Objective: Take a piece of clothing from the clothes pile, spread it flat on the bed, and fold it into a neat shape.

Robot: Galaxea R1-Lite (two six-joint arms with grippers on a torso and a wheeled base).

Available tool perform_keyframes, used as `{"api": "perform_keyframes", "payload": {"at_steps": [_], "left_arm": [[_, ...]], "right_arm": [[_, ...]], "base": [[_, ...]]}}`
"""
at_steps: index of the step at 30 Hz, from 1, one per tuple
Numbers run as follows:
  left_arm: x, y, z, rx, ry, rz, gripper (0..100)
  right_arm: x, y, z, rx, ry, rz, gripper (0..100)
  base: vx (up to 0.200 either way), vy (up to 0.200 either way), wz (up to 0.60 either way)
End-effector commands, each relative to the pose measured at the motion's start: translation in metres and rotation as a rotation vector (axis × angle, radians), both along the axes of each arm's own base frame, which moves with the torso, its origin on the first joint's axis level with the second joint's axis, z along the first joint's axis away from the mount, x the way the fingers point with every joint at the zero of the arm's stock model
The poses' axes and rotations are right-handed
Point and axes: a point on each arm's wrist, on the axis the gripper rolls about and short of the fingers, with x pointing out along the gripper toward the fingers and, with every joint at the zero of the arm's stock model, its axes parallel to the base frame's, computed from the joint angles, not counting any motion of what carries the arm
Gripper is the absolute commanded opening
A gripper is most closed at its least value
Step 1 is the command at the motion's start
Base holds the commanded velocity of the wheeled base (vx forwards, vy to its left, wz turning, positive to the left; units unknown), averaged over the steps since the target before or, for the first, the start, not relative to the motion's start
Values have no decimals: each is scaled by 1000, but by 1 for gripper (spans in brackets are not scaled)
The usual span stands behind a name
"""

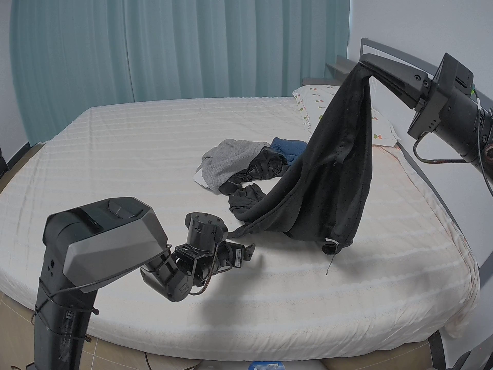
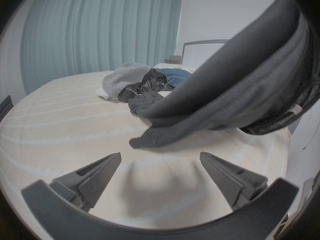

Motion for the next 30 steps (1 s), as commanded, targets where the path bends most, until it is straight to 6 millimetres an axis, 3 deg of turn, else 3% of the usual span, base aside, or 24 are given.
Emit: {"api": "perform_keyframes", "payload": {"at_steps": [1, 6, 9, 14, 15, 16, 18, 21, 24, 26, 28, 30], "left_arm": [[15, -5, -12, -15, -15, 19, 0], [3, 1, -10, -22, 21, 32, 0], [-7, 7, 14, -86, 25, 61, 0], [-48, 21, 73, -199, 27, 84, 0], [-48, 21, 73, -199, 27, 84, 0], [-59, 28, 101, -260, 2, 97, 0], [-68, 33, 134, -334, -29, 109, 0], [-81, 43, 188, -432, -69, 127, 0], [-89, 51, 225, -488, -102, 134, 0], [-99, 56, 256, -542, -136, 132, 0], [-101, 58, 260, -542, -133, 133, 0], [-104, 57, 252, -511, -82, 138, 0]], "right_arm": [[5, -2, -3, -6, 8, -14, 0], [12, -5, -8, -16, 25, -40, 0], [20, -6, -13, -25, 43, -55, 0], [46, -2, -38, -68, 121, -86, 0], [46, -2, -38, -68, 121, -86, 0], [61, 2, -53, -98, 161, -99, 0], [78, 9, -71, -137, 196, -113, 0], [102, 19, -86, -185, 180, -162, 0], [116, 23, -73, -145, 109, -268, 0], [118, 23, -42, -72, 25, -347, 0], [116, 22, -32, -52, -1, -352, 0], [103, 17, -13, -37, -43, -350, 0]], "base": [[0, 0, 0], [0, 0, 0], [0, 0, 0], [0, 0, 0], [0, 0, 0], [0, 0, 0], [0, 0, 0], [0, 0, 0], [0, 0, 0], [0, 0, 0], [0, 0, 0], [0, 0, 0]]}}
